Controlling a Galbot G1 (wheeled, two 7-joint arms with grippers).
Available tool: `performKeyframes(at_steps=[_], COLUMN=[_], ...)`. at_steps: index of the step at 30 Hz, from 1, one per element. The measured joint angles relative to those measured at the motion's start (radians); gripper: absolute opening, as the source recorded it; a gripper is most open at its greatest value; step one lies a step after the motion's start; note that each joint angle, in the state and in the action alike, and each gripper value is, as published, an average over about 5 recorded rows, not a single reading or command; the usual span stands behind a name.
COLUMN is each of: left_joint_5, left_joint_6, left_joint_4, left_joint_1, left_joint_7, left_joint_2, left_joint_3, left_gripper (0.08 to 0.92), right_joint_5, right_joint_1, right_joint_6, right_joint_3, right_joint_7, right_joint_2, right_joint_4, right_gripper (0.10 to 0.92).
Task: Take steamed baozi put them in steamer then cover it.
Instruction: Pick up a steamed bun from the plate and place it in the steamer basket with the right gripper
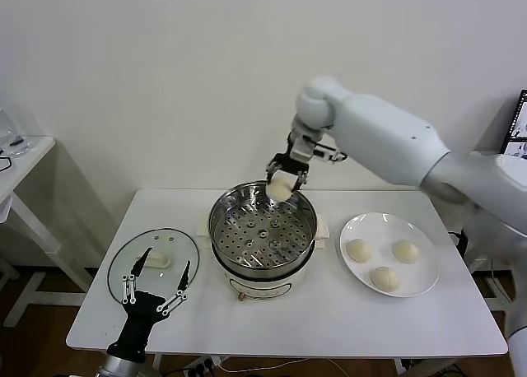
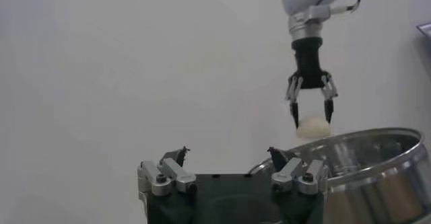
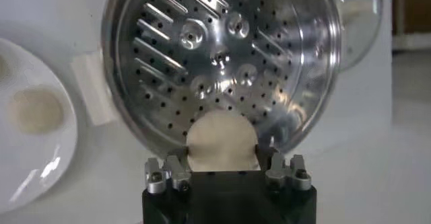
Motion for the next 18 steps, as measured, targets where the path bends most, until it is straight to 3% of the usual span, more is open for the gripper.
performKeyframes(at_steps=[14, 18], left_joint_5=[0.0, 0.0], left_joint_6=[-0.013, -0.016], left_joint_4=[0.007, 0.009], left_joint_1=[-0.001, 0.0], left_joint_7=[-0.003, -0.003], left_joint_2=[-0.002, -0.003], left_joint_3=[-0.011, -0.014], left_gripper=[0.823, 0.823], right_joint_5=[-0.13, -0.15], right_joint_1=[-0.07, -0.079], right_joint_6=[0.047, 0.054], right_joint_3=[0.007, 0.008], right_joint_7=[0.034, 0.046], right_joint_2=[0.122, 0.138], right_joint_4=[-0.105, -0.118], right_gripper=[0.698, 0.758])
